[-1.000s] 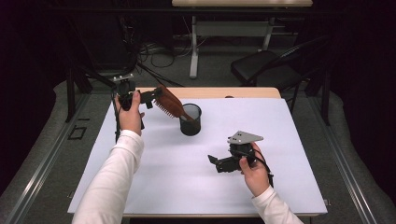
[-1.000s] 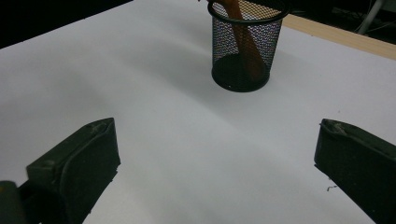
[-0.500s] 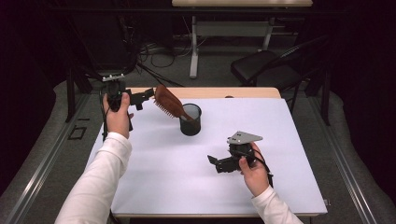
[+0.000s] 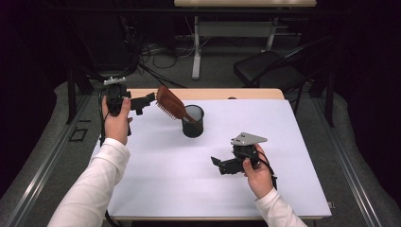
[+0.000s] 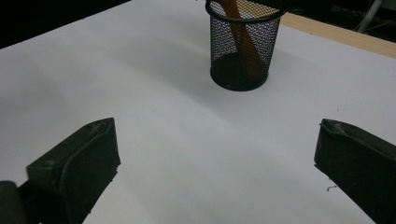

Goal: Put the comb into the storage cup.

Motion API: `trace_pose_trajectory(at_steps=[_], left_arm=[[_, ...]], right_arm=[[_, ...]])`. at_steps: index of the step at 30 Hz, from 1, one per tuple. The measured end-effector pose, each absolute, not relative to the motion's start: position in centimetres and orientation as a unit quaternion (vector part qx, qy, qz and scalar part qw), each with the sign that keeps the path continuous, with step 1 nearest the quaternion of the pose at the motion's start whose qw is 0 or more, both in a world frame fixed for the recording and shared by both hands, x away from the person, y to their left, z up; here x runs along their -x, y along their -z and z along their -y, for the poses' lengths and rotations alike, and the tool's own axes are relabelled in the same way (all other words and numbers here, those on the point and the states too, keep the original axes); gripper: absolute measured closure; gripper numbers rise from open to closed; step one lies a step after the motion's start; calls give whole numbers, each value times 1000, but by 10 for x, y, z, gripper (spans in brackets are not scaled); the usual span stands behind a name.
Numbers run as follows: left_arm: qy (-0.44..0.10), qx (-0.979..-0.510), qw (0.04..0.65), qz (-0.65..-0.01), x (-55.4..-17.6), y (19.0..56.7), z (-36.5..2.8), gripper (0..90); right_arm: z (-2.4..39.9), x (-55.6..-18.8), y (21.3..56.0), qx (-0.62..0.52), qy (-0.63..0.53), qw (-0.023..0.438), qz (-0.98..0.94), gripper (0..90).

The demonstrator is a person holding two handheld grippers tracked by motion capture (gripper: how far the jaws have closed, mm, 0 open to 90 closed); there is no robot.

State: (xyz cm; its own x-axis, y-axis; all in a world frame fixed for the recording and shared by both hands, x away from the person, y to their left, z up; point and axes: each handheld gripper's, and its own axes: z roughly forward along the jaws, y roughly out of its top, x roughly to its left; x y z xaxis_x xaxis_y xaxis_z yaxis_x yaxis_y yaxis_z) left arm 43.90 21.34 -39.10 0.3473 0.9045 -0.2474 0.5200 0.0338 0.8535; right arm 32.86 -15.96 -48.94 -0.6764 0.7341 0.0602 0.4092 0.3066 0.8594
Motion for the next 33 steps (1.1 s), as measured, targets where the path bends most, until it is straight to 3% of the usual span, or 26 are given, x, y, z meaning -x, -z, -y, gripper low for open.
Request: trace_pose_trajectory(at_steps=[12,33], left_arm=[[-239,-659,468,-538,-425,390,-213,4],[-262,-676,451,-521,-404,393,-208,4]], right_arm=[[162,-330,489,-366,-465,180,-786,0],[163,-332,490,-369,-459,184,-787,0]])
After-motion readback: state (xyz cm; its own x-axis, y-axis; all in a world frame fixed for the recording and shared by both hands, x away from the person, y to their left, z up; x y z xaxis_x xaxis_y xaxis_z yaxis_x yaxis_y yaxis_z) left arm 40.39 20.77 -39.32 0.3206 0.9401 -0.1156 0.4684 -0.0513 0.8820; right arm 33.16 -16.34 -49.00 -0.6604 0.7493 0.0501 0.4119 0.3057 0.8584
